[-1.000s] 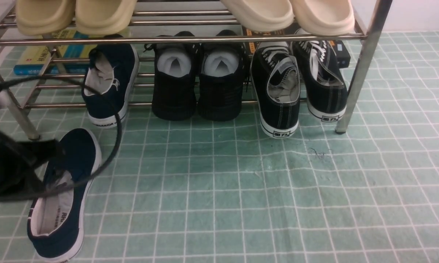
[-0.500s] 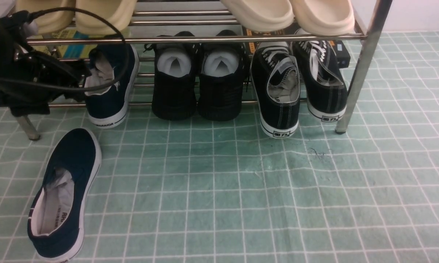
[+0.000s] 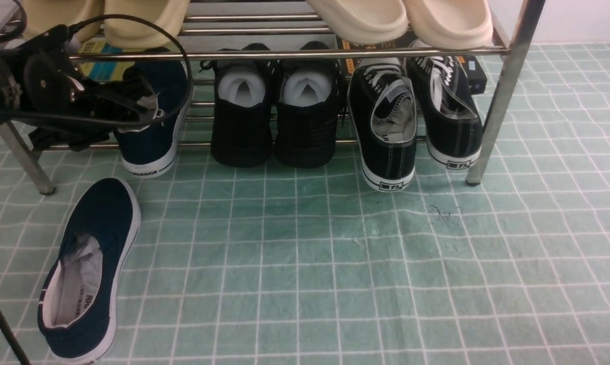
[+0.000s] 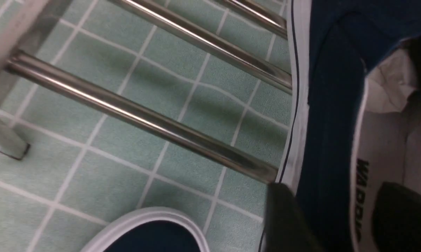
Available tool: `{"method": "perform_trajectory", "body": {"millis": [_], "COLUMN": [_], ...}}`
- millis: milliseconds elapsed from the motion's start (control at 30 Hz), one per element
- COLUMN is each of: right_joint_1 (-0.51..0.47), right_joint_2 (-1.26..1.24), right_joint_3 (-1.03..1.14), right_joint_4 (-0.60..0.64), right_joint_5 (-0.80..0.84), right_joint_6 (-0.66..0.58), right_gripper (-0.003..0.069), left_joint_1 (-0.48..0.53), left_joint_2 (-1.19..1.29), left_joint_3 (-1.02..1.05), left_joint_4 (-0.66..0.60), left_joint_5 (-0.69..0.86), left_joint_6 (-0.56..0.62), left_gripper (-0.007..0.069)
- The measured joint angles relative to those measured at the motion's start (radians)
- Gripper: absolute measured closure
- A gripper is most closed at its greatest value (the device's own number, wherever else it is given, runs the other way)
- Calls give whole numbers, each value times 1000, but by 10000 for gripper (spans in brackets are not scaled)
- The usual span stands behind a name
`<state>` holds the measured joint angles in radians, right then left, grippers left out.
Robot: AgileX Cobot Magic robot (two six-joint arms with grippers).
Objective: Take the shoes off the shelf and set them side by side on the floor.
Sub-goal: 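Grasp the leftmost shoe on the bottom shelf of the shoe rack with the left gripper, then set the held shoe down on the floor in front of the rack with the left gripper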
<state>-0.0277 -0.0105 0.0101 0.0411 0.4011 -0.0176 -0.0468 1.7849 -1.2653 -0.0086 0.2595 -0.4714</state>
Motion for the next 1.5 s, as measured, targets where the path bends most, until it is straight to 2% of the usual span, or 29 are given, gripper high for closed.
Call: {"method": "perform_trajectory", "body": {"millis": [33,67,100,133,167,267,367,500,600,700,967,1267,1500], "right_joint_1": [0,0,0,0,0,0,0,0,0,0,0,0,0], "right_joint_2": [0,0,0,0,0,0,0,0,0,0,0,0,0], "right_joint_3": [0,0,0,0,0,0,0,0,0,0,0,0,0], "right_joint_4": [0,0,0,0,0,0,0,0,0,0,0,0,0], "right_joint_5": [0,0,0,0,0,0,0,0,0,0,0,0,0], "right_joint_6": [0,0,0,0,0,0,0,0,0,0,0,0,0], "right_gripper": [420,420,420,420,420,420,420,420,420,420,420,420,420], "left_joint_1": [0,0,0,0,0,0,-1,-19,-60,-118,-234,-369,-388], "left_joint_2": [2,12,12,15,15,5,-33,-146,-242,-322,-437,-449,-449], "left_joint_3": [0,0,0,0,0,-4,-5,-4,7,29,139,365,403], "left_joint_4": [-1,-8,-9,-13,-13,-13,-15,-33,-33,-26,38,226,399], "left_joint_5": [0,-3,-3,5,12,57,158,402,573,639,642,551,475], "left_joint_6": [0,0,0,0,1,10,18,29,51,64,-80,-398,-643], "left_gripper": [288,369,391,488,540,590,592,592,592,592,592,592,592]}}
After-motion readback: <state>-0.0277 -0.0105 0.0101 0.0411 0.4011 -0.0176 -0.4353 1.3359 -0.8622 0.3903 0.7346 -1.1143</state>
